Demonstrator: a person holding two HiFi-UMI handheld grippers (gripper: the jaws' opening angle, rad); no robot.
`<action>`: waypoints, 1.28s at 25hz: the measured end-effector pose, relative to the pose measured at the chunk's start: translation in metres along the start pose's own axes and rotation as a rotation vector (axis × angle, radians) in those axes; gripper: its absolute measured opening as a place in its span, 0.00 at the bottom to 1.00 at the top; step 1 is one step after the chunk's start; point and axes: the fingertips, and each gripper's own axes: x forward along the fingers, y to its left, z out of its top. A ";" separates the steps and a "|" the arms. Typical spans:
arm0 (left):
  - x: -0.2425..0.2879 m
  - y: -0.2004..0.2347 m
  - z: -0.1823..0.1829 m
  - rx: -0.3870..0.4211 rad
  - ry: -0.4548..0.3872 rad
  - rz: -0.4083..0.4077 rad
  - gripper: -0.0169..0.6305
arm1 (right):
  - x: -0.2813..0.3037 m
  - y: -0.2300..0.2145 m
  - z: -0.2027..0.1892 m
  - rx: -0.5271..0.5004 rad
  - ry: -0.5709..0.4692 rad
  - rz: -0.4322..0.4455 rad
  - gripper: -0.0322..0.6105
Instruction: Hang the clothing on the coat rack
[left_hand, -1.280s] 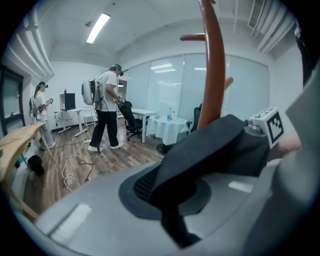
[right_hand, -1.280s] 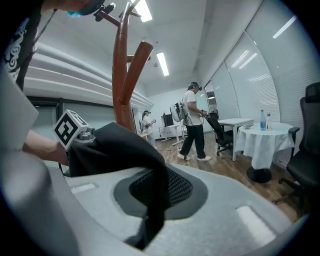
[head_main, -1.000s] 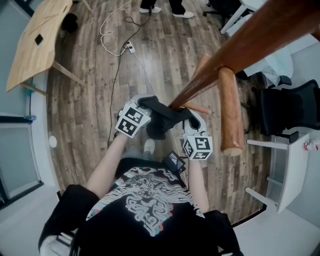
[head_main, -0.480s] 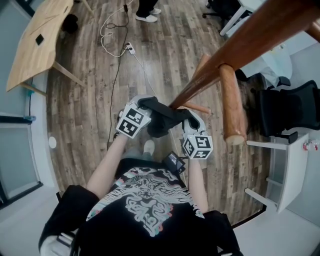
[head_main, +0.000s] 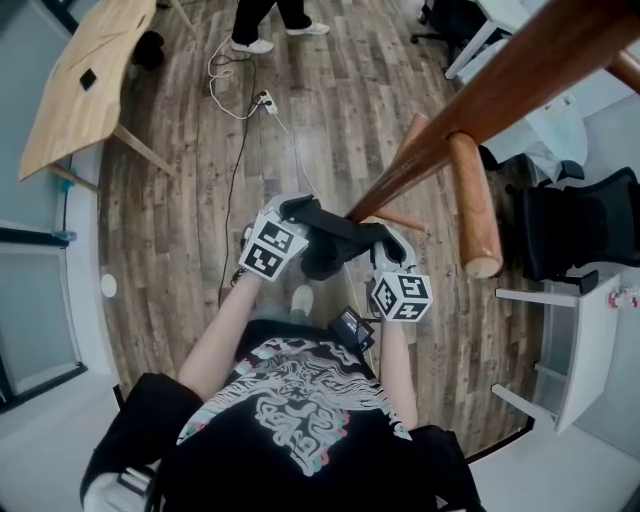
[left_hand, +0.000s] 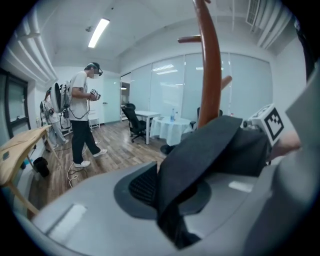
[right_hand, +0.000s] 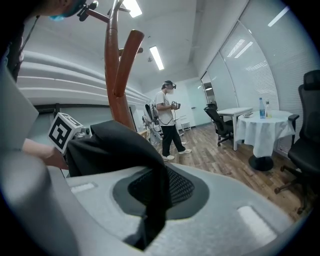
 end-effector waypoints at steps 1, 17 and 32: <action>0.000 0.000 0.000 -0.005 -0.001 0.000 0.03 | 0.000 -0.001 0.000 0.001 0.002 -0.001 0.10; -0.008 0.002 -0.011 -0.022 0.041 0.004 0.19 | -0.007 -0.003 -0.006 0.031 0.011 -0.029 0.14; -0.020 -0.018 -0.033 -0.014 0.084 -0.056 0.19 | -0.023 0.009 -0.022 0.058 0.041 -0.002 0.14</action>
